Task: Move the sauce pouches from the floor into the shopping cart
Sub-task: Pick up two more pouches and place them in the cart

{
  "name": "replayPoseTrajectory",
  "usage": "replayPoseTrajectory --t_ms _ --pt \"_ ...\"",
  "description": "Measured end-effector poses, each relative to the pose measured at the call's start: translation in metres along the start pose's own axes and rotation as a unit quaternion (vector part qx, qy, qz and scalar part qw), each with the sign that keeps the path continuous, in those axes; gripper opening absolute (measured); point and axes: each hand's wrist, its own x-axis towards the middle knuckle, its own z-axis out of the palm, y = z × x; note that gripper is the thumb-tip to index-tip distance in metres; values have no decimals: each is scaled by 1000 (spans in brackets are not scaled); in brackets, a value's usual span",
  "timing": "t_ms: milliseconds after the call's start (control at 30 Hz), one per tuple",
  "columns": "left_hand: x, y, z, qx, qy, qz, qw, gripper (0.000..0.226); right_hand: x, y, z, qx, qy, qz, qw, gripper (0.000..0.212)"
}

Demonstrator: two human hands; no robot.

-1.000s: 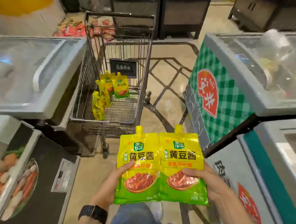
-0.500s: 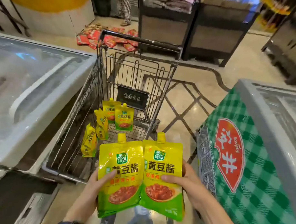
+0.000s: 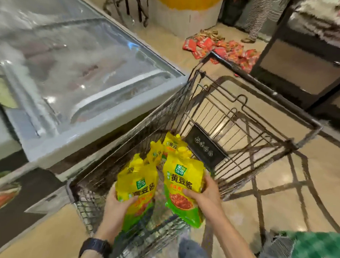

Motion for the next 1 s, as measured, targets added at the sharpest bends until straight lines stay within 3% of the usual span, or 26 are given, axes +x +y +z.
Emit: replayPoseTrajectory --t_ms 200,367,533,633,700,800,867,1000 --pt "76 -55 33 88 111 -8 990 45 112 42 40 -102 -48 20 993 73" --pt "126 -107 53 30 130 -37 990 45 177 103 82 -117 -58 62 989 78" --pt "157 -169 52 -20 165 -34 985 57 205 142 119 -181 -98 59 977 62" --pt "159 -177 47 23 171 -1 985 43 218 146 115 -234 -118 43 964 67" --pt "155 -175 43 55 170 25 984 45 223 141 104 -252 -124 19 960 70" --pt "150 -166 42 155 156 55 974 43 234 124 89 -281 -152 -41 947 42" --pt "149 -162 43 152 160 47 974 39 240 119 81 -298 -162 -72 938 16" --pt "152 -153 44 117 201 54 971 43 240 131 73 -296 -130 -77 943 35"
